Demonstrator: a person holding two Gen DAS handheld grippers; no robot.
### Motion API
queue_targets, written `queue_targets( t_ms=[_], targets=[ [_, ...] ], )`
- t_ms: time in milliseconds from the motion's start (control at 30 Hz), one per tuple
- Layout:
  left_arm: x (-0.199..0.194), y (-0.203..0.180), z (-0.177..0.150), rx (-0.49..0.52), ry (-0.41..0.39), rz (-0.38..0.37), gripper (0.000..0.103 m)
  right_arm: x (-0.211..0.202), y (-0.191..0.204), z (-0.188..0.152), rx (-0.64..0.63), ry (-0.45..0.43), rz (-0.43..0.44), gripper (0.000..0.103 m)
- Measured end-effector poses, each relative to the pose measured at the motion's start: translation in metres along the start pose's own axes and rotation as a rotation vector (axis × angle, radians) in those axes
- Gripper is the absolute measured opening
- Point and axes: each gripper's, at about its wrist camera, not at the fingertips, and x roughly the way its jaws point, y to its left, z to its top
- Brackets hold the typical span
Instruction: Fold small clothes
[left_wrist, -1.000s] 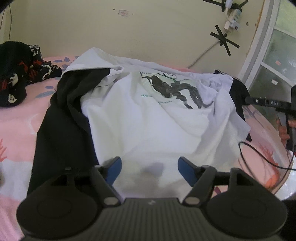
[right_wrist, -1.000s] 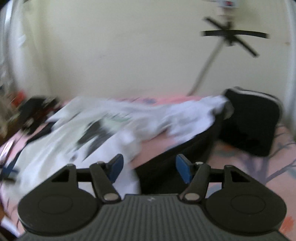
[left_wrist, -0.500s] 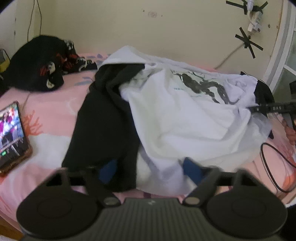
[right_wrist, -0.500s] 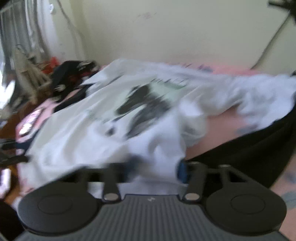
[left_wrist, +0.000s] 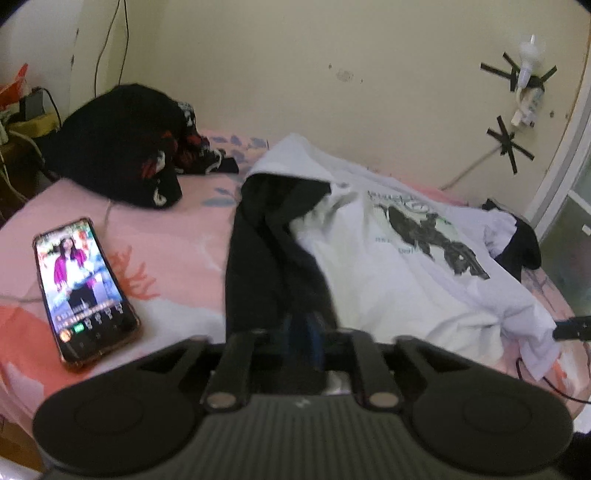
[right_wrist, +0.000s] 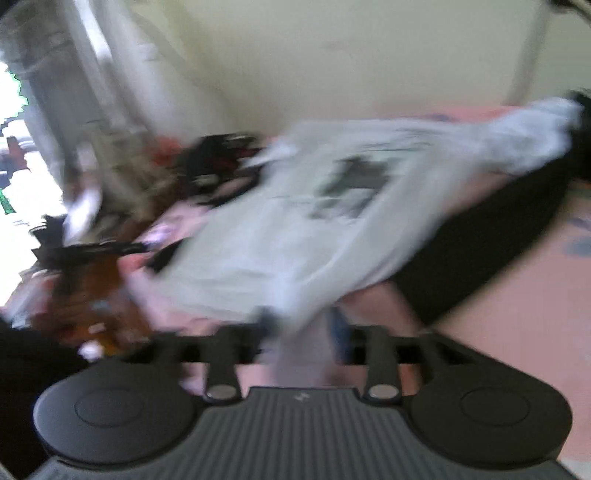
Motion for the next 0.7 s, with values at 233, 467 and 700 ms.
queue_targets(
  t_ms=[233,467,700],
  targets=[
    [0.014,-0.036,-0.018,0.050,0.057,-0.134,0.081,0.002,-0.021,-0.008,0.125,-0.069,-0.013,0.074],
    [0.053,-0.072,-0.033,0.156,0.150,-0.056,0.012,0.016,0.001,-0.014,0.050,-0.028,0.034,0.021],
    [-0.005,-0.040,0.008,0.088,0.051,-0.154,0.005,-0.034,0.020,0.000,0.061,-0.106,0.256,0.001]
  ],
)
